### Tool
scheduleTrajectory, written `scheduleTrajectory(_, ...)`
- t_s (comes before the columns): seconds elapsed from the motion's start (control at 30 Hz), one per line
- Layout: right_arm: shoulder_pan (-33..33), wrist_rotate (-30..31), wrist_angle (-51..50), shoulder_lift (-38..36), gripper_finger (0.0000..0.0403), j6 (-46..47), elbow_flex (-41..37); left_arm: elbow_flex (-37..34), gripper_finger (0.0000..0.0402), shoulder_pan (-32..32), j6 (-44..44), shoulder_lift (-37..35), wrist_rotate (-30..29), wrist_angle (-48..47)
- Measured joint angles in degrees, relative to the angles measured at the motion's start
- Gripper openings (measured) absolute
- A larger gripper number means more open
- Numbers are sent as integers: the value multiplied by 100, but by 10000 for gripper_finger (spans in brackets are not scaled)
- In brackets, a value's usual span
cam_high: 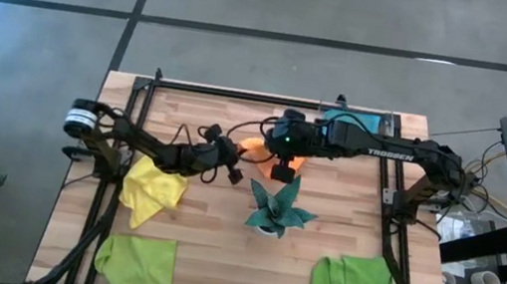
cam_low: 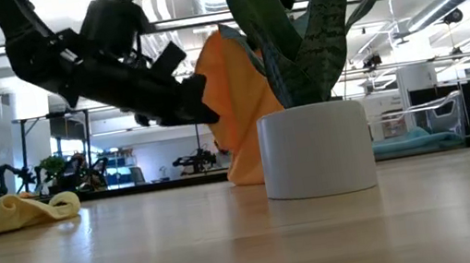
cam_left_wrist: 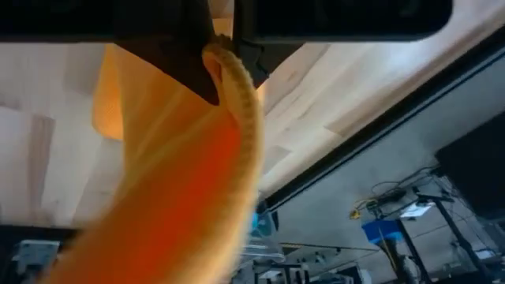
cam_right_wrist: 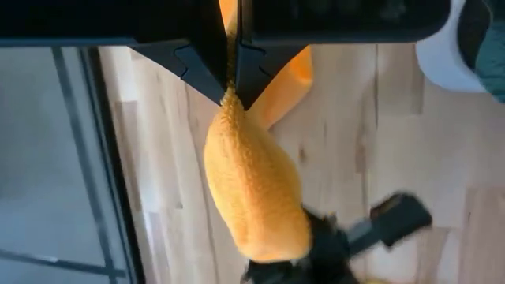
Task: Fold microfiber towels
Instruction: Fold the orange microfiber cloth
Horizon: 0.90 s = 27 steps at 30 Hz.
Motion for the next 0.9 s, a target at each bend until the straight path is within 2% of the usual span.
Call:
scheduleTrajectory(0.13, -63, -1, 14, 1, 28, 19, 0, -8, 2, 0, 127, -846, -520, -1066)
scheduleTrajectory(0.27, -225, 10, 760, 1, 50, -526, 22, 86, 1, 51, 141, -1990, -1182, -2426)
scheduleTrajectory(0.37, -393, 6, 1435, 89, 48, -778, 22, 194, 1, 154, 136, -2792, -1430, -3195)
scheduleTrajectory(0.53, -548, -213, 1571, 500, 41, -680, 11, 411, 0, 186, 555, -3766, -1727, -4238)
scheduleTrajectory(0.7, -296, -1174, 1637, 910, 70, -56, 7, 656, 0, 186, 397, -4120, -1723, -5291)
scheduleTrajectory(0.9, 32, -1126, 3757, 1960, 125, 426, 45, 645, 0, 191, 60, -3819, -1696, -5597)
